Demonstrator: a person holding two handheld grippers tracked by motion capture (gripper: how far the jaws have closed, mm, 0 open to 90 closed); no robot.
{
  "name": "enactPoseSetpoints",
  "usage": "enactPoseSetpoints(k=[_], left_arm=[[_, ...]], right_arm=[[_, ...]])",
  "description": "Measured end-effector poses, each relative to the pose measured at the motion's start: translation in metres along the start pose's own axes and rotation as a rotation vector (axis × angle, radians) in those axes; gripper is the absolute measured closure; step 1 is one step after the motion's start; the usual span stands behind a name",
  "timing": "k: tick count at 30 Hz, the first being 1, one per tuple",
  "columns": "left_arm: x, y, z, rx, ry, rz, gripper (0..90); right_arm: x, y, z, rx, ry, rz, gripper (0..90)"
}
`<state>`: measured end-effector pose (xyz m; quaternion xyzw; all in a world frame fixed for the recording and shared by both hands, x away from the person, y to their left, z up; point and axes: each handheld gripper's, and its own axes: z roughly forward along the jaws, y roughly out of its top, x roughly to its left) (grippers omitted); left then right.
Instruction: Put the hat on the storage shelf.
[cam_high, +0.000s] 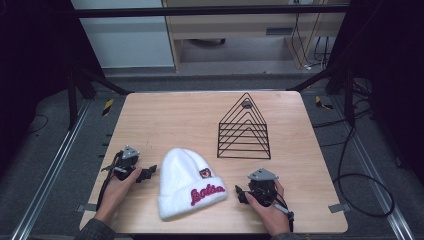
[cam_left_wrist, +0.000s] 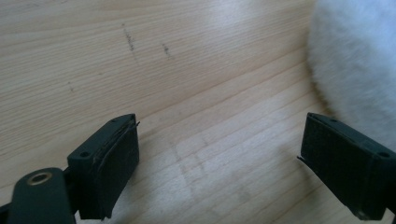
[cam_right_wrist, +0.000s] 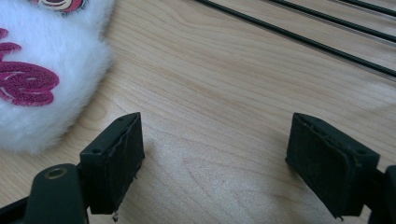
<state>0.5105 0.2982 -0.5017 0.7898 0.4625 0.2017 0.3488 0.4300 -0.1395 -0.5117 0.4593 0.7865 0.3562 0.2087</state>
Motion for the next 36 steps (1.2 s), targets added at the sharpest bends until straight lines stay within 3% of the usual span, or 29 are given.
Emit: enactPoseSetpoints(k=[5,9,10,11,14,19,23,26,27,30,34,36], left_arm=[[-0.006,0.018,-0.004,0.021,0.006,0.029,12.4],[-0.018,0.048,-0.009,0.034,-0.008,0.089,12.8],[-0.018,0.048,-0.009,0.034,-0.008,0.089,13.6],[-0.023,0.063,-0.01,0.042,-0.02,0.11,14.4],[-0.029,0.08,-0.011,0.073,-0.051,0.131,17.1],[-0.041,0.093,-0.004,0.134,-0.091,0.174,22.2],[-0.049,0.095,0.012,0.172,-0.133,0.181,25.7],[-0.049,0.091,0.025,0.243,-0.132,0.207,26.9],[-0.049,0.091,0.025,0.243,-0.132,0.207,28.3],[-0.046,0.087,0.034,0.264,-0.132,0.186,34.0],[-0.045,0.079,0.042,0.283,-0.19,0.146,42.8],[-0.046,0.079,0.043,0.291,-0.22,0.142,52.6]], right_arm=[[0.0,0.0,0.0,-0.001,0.002,-0.002,17.1],[0.0,0.001,0.001,-0.002,0.005,-0.011,17.6],[0.0,0.001,0.001,-0.003,0.01,-0.002,19.3],[0.0,0.002,0.0,-0.002,0.02,-0.006,20.1],[0.001,0.006,-0.005,-0.023,0.014,-0.007,22.8],[-0.001,0.018,-0.019,-0.045,0.012,-0.026,27.5],[-0.002,0.022,-0.023,-0.043,0.013,-0.025,28.3],[-0.002,0.023,-0.024,-0.05,0.014,-0.029,28.3],[-0.002,0.023,-0.024,-0.05,0.014,-0.029,28.3],[-0.001,0.023,-0.023,-0.047,0.014,-0.035,28.3],[-0.001,0.024,-0.023,-0.05,0.018,-0.035,28.3],[0.0,0.024,-0.023,-0.052,0.019,-0.039,28.2]])
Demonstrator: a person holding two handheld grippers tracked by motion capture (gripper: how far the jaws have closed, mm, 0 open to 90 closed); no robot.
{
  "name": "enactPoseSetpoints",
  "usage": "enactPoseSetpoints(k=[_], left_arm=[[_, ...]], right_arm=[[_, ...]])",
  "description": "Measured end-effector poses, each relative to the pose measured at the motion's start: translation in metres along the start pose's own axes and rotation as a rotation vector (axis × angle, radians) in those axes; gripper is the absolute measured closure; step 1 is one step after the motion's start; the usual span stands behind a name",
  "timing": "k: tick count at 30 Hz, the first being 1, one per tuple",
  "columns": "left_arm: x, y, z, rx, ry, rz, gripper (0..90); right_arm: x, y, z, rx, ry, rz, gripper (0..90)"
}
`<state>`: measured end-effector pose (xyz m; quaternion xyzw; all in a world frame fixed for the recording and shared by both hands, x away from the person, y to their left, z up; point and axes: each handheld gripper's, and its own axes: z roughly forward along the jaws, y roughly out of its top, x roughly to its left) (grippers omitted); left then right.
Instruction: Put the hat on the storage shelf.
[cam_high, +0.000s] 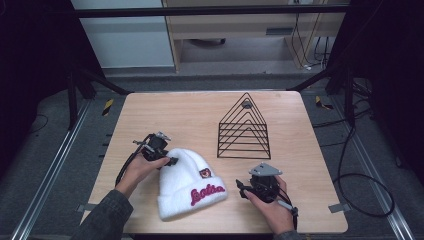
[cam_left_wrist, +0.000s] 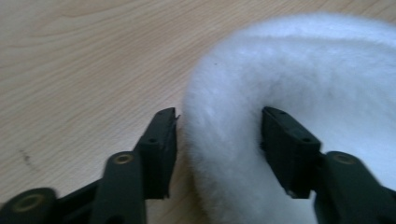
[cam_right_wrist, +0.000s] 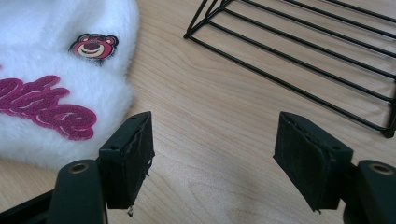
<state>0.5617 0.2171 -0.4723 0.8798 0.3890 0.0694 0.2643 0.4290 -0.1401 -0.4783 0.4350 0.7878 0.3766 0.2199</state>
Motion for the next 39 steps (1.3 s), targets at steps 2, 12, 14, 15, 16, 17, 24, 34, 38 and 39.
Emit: enactPoseSetpoints(k=[2,12,14,15,16,17,24,34,38,39], left_arm=[[0.0,0.0,0.0,0.001,-0.019,-0.013,59.9],[-0.019,0.005,-0.025,-0.073,0.025,0.069,82.2],[-0.021,0.006,-0.03,-0.091,0.026,0.08,82.5],[-0.027,0.008,-0.039,-0.121,0.032,0.098,82.5],[-0.03,0.009,-0.044,-0.136,0.037,0.106,82.6],[-0.03,0.009,-0.044,-0.136,0.037,0.106,82.7],[-0.061,0.02,-0.081,-0.228,0.067,0.216,82.9],[-0.097,0.038,-0.141,-0.382,0.06,0.343,83.0],[-0.099,0.044,-0.155,-0.397,0.089,0.384,83.0],[-0.098,0.047,-0.161,-0.403,0.09,0.392,83.0]], right_arm=[[0.0,0.001,0.0,-0.005,0.001,0.0,28.1],[0.002,0.004,-0.003,-0.017,-0.004,-0.002,27.6],[0.002,0.004,-0.003,-0.015,-0.004,-0.005,27.4],[0.002,0.004,-0.003,-0.016,-0.004,-0.002,27.3],[0.002,0.005,-0.003,-0.017,-0.005,-0.001,27.1],[0.002,0.005,-0.003,-0.017,-0.005,-0.001,27.1],[0.003,0.006,-0.009,-0.037,-0.002,0.001,25.9],[0.007,0.017,-0.025,-0.095,0.017,-0.007,20.5],[0.011,0.023,-0.03,-0.126,0.032,-0.023,18.6],[0.012,0.024,-0.031,-0.13,0.038,-0.029,18.3]])
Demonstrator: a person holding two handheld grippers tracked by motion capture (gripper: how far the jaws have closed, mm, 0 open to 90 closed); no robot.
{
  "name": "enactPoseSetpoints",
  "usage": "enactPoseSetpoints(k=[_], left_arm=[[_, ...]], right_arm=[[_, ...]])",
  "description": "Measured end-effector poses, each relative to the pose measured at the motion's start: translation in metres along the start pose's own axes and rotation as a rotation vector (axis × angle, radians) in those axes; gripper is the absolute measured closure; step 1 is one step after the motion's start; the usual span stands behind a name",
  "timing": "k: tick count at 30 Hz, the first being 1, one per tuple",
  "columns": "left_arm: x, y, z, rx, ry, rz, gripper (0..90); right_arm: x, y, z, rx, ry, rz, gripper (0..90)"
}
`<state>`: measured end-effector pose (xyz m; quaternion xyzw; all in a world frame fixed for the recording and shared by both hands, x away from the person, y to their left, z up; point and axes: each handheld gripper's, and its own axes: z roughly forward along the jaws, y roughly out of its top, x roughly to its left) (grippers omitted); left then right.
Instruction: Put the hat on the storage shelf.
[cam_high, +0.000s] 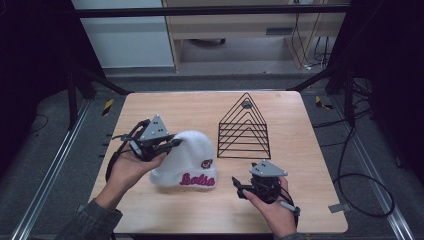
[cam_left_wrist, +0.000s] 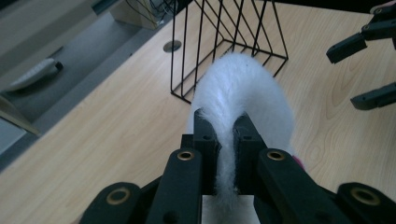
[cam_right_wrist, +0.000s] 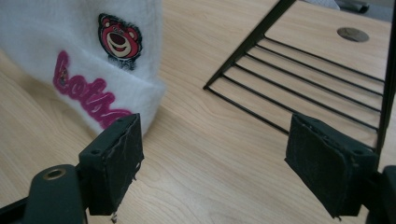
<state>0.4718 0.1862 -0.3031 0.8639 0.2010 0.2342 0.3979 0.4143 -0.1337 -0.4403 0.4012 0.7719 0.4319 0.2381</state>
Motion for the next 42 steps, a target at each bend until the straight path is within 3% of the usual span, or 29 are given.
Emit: enactPoseSetpoints(k=[6,13,20,24,25,26,27,28,32,36,39,42], left_arm=[[0.008,0.022,-0.016,-0.034,0.024,0.057,83.1],[0.014,0.062,-0.048,-0.119,0.036,0.138,83.0],[0.015,0.079,-0.059,-0.155,0.008,0.17,82.9],[0.015,0.081,-0.057,-0.177,-0.015,0.171,82.9],[0.014,0.081,-0.054,-0.189,-0.024,0.173,82.9],[0.014,0.081,-0.054,-0.189,-0.024,0.173,82.9],[0.014,0.082,-0.053,-0.196,-0.031,0.168,82.9],[0.014,0.082,-0.052,-0.199,-0.033,0.161,82.9],[0.018,0.087,-0.05,-0.207,-0.024,0.136,82.9],[0.023,0.093,-0.051,-0.229,-0.021,0.104,82.9],[0.027,0.106,-0.053,-0.233,0.027,0.087,82.9],[0.034,0.12,-0.051,-0.255,0.045,0.061,82.9]], right_arm=[[0.008,0.011,0.002,-0.024,0.037,-0.025,17.3],[0.02,0.032,0.007,-0.058,0.089,-0.041,18.8],[0.024,0.059,0.008,-0.089,0.125,-0.068,19.2],[0.023,0.07,0.009,-0.11,0.174,-0.065,25.1],[0.022,0.073,0.014,-0.1,0.231,-0.063,34.1],[0.022,0.073,0.014,-0.1,0.231,-0.063,34.1],[0.02,0.073,0.021,-0.087,0.289,-0.063,45.0],[0.02,0.073,0.022,-0.084,0.3,-0.068,53.8],[0.019,0.074,0.021,-0.102,0.293,-0.09,73.4],[0.013,0.08,0.015,-0.123,0.297,-0.095,78.6],[0.002,0.094,0.002,-0.125,0.276,-0.126,80.1],[-0.013,0.112,-0.012,-0.127,0.241,-0.161,80.8]])
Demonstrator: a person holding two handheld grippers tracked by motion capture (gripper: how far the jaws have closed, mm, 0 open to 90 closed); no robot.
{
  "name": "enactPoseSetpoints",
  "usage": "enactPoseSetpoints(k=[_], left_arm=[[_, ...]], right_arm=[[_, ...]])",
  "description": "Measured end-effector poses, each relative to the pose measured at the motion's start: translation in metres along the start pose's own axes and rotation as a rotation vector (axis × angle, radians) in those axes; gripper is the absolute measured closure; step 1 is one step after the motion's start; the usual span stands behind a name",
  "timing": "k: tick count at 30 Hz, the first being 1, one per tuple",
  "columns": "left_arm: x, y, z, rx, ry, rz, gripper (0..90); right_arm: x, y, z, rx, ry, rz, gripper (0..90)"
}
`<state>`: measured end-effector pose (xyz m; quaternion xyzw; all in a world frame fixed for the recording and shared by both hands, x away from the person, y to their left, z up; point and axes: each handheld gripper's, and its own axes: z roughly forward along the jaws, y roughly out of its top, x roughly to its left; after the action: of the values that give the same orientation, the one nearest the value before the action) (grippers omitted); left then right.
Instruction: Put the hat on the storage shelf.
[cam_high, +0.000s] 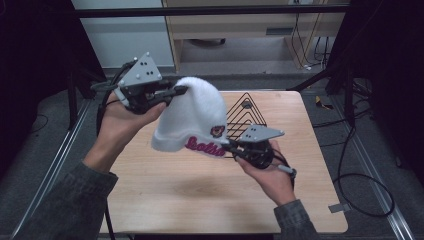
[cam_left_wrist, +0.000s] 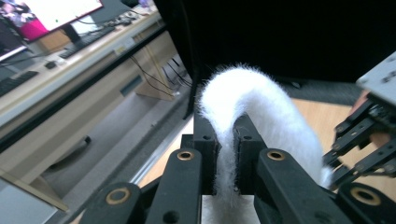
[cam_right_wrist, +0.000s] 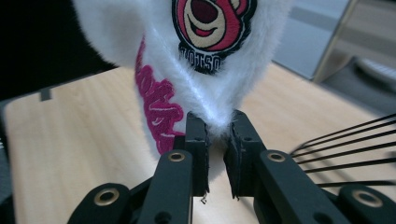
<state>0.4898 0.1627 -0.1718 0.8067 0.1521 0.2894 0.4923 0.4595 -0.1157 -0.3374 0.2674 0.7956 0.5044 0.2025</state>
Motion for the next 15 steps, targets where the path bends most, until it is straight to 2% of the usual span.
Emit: enactPoseSetpoints(k=[4,6,8,11,12,14,15], left_arm=[[0.006,0.011,0.01,-0.017,0.011,-0.005,82.9],[0.009,0.019,0.02,-0.033,0.025,-0.002,82.9],[0.013,0.029,0.033,-0.051,0.036,-0.015,82.9],[0.015,0.037,0.047,-0.049,0.042,-0.017,82.9],[0.015,0.037,0.047,-0.049,0.042,-0.017,82.9],[0.017,0.042,0.062,-0.038,0.041,-0.01,82.9],[0.017,0.042,0.062,-0.038,0.041,-0.01,82.9]], right_arm=[[-0.026,0.017,-0.017,0.009,-0.044,-0.015,81.9],[-0.042,0.025,-0.025,0.008,-0.073,-0.011,82.2],[-0.055,0.03,-0.031,0.005,-0.093,-0.009,82.6],[-0.07,0.036,-0.036,0.016,-0.121,-0.01,83.6],[-0.07,0.036,-0.036,0.016,-0.121,-0.01,83.6],[-0.082,0.037,-0.036,0.035,-0.145,-0.013,83.7],[-0.086,0.037,-0.035,0.041,-0.153,-0.013,83.7]])
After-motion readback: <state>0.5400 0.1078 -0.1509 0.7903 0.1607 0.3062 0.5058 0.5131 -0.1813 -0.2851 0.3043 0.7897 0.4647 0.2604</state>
